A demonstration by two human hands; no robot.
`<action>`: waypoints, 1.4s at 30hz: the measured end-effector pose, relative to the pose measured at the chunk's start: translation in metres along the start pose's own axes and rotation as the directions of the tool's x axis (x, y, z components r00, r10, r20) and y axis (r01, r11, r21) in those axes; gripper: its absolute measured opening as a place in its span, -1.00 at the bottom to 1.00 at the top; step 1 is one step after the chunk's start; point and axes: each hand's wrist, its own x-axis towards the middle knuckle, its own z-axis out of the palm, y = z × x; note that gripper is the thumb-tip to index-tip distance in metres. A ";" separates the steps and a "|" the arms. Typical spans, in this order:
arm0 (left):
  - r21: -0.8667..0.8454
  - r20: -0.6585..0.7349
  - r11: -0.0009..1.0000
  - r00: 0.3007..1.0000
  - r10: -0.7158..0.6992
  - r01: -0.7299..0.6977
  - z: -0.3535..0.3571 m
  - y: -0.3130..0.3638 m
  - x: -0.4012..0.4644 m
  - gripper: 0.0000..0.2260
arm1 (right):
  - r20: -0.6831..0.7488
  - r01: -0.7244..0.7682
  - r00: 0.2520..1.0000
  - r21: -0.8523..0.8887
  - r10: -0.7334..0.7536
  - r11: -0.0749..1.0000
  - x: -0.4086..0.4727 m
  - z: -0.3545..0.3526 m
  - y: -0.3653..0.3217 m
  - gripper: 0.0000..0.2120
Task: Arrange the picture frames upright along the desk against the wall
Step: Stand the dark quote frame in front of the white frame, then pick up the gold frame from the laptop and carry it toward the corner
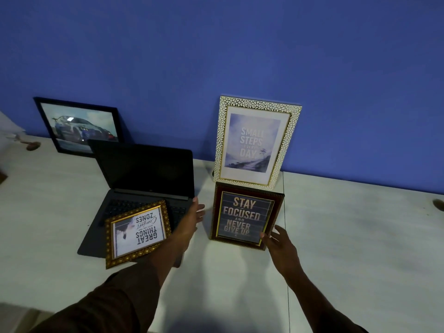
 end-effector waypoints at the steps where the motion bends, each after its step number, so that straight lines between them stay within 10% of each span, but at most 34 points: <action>1: -0.002 0.001 1.000 1.000 0.009 -0.009 -0.007 -0.003 -0.003 -0.39 | -0.026 -0.013 1.000 -0.008 0.013 1.000 -0.005 0.004 0.001 -0.34; 9: -0.011 0.031 0.998 0.998 0.057 -0.056 -0.085 -0.028 -0.054 -0.44 | -0.158 -0.096 0.983 -0.040 0.089 0.995 -0.071 0.069 0.013 -0.27; 24: 0.120 -0.185 0.992 0.981 0.049 -0.027 -0.275 -0.080 -0.134 -0.56 | 0.149 0.123 0.983 -0.126 -0.104 0.984 -0.133 0.240 -0.069 -0.44; 42: 0.092 -0.209 0.984 0.969 -0.129 0.151 -0.265 -0.102 -0.050 -0.58 | 0.217 0.077 0.975 -0.120 -0.050 0.990 -0.022 0.282 -0.070 -0.58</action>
